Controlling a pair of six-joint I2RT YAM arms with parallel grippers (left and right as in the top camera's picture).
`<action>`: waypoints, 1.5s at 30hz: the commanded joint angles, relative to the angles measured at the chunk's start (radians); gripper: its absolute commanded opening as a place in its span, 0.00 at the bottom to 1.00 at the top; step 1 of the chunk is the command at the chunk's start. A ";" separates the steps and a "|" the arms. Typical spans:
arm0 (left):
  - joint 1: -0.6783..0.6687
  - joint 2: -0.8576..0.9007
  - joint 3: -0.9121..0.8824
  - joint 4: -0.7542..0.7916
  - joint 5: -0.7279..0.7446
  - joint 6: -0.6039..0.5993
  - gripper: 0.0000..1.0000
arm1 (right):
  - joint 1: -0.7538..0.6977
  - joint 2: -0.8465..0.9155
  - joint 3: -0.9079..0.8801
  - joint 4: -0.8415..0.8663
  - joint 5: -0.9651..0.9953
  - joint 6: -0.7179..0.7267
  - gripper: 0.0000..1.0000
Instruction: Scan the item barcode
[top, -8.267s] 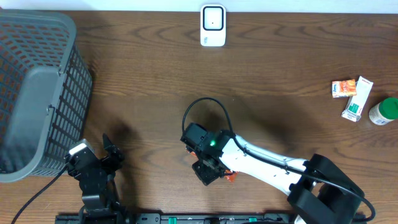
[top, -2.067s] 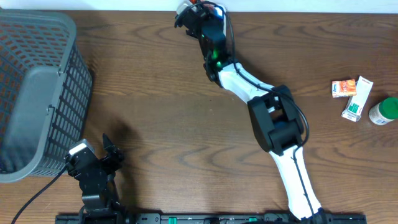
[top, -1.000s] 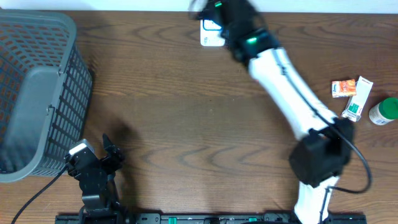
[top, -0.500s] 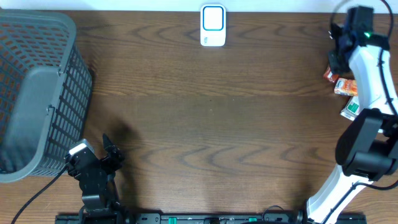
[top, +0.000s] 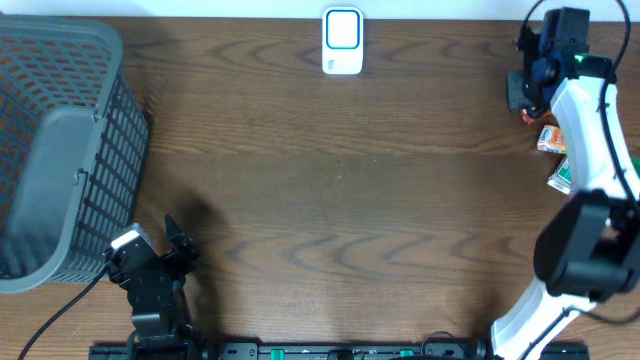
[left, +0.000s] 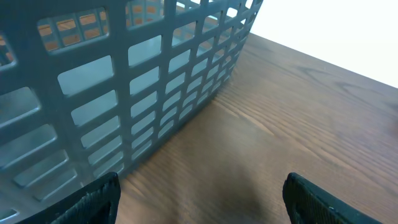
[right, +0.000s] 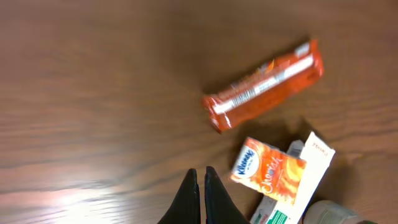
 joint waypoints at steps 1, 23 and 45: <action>0.002 -0.003 -0.008 0.000 -0.014 -0.006 0.84 | 0.055 -0.161 0.043 -0.008 -0.082 0.084 0.01; 0.002 -0.003 -0.008 0.000 -0.014 -0.006 0.84 | 0.397 -0.882 0.043 -0.090 0.003 0.140 0.99; 0.002 -0.003 -0.008 0.000 -0.014 -0.005 0.84 | 0.280 -1.137 0.034 0.100 -0.063 -0.071 0.99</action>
